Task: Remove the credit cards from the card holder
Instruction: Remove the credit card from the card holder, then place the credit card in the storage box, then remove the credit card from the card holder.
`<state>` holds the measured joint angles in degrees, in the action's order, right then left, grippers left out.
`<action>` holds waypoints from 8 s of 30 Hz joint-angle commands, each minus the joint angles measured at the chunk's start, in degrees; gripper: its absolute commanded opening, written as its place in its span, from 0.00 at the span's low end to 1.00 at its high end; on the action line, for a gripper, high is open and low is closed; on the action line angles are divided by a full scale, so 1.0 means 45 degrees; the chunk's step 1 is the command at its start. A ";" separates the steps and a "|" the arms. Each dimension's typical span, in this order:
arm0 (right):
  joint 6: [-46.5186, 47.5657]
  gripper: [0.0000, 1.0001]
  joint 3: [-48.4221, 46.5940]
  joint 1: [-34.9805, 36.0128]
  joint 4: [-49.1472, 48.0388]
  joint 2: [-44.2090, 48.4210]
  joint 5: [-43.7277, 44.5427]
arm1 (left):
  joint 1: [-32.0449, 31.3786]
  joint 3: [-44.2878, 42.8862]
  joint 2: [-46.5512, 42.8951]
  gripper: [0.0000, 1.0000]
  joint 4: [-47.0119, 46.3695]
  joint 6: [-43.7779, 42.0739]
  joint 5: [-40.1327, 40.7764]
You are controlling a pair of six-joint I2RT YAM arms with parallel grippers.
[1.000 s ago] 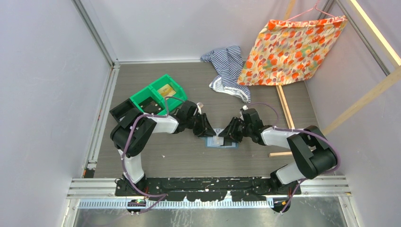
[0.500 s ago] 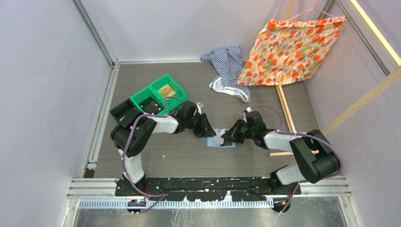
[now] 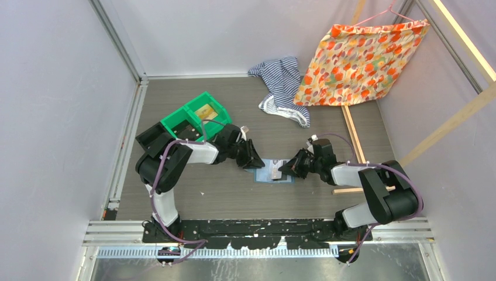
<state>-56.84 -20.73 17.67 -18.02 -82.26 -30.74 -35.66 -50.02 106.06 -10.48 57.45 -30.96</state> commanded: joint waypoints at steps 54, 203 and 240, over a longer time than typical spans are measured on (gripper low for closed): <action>-0.1112 0.01 -0.1552 0.1644 -0.2735 0.2303 -0.1627 | 0.0620 0.2598 -0.4327 0.47 -0.4013 0.2430 -0.1675; 0.3480 0.61 -0.3692 0.0718 0.8340 0.3240 0.4540 | 0.0534 -0.0101 -0.7133 0.49 0.1554 0.1029 0.5459; 0.2642 0.19 -0.2066 0.0713 0.6017 0.1474 0.4338 | -0.1894 -0.2482 -0.0152 0.57 0.2168 -0.2772 0.0258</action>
<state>-44.99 -30.17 20.97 11.77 -74.56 -11.66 -43.62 -58.96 104.88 -1.65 48.77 -28.56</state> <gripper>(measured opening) 0.206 0.572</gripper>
